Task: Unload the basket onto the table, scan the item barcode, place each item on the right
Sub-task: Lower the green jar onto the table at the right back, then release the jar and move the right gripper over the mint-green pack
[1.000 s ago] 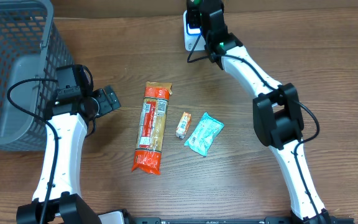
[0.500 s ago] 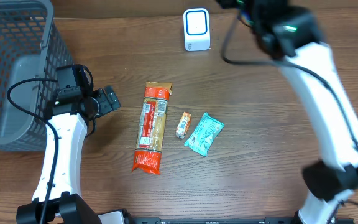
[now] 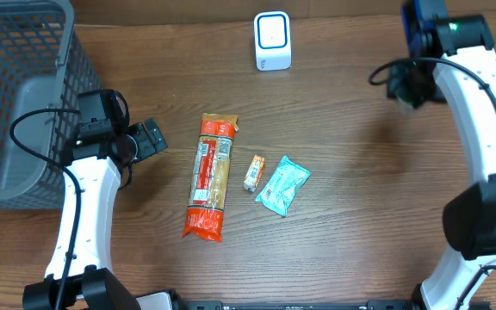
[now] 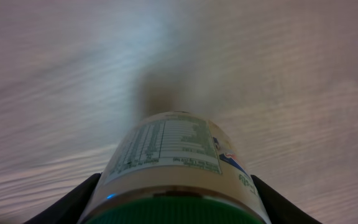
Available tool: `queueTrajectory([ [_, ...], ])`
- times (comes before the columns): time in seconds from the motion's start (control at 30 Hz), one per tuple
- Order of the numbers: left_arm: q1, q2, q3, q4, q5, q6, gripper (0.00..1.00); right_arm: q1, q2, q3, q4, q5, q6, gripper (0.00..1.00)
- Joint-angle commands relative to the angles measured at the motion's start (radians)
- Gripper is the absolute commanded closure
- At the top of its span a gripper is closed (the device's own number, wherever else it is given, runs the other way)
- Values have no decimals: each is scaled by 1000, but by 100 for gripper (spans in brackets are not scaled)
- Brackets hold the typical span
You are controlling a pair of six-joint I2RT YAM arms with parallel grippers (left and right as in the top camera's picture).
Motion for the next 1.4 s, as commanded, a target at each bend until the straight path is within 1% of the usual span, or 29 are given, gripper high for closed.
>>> queueTrajectory([
  [0.0, -2, -17, 6, 0, -9, 16, 0, -81, -22, -143, 70, 5, 43, 96],
  [0.13, -2, -17, 6, 0, -9, 16, 0, -156, -22, -330, 233, -8, 45, 96],
  [0.23, -2, -17, 6, 0, -9, 16, 0, -183, -22, -425, 336, -34, 44, 96],
  [0.37, -2, -17, 6, 0, -9, 16, 0, -188, -22, -490, 414, -43, 44, 81],
  [0.4, -2, -17, 6, 0, -9, 16, 0, -188, -22, -497, 425, -43, 44, 66],
  [0.43, -2, -17, 6, 0, -9, 16, 0, -188, -22, -497, 429, -43, 44, 40],
  [0.47, -2, -17, 6, 0, -9, 16, 0, -188, -22, -497, 435, -43, 44, 11],
  [0.5, -2, -17, 6, 0, -9, 16, 0, -188, -22, -496, 436, -43, 44, 0],
  [0.67, -2, -17, 6, 0, -9, 16, 0, -189, -31, -440, 375, -26, 45, 0],
  [0.83, -2, -17, 6, 0, -9, 16, 0, -185, -74, -304, 259, -42, 45, 0],
  [0.97, -2, -17, 6, 0, -9, 16, 0, -158, -120, -161, 127, -238, 44, 0],
  [1.03, -2, -17, 6, 0, -9, 16, 0, -140, -132, -138, 92, -318, 44, 0],
  [1.13, -2, -17, 6, 0, -9, 16, 0, -103, -140, -136, 53, -425, 44, 0],
  [1.23, -2, -17, 6, 0, -9, 16, 0, -64, -139, -165, 28, -473, 47, 0],
  [1.37, -2, -17, 6, 0, -9, 16, 0, 9, -138, -245, 46, -510, 155, 0],
])
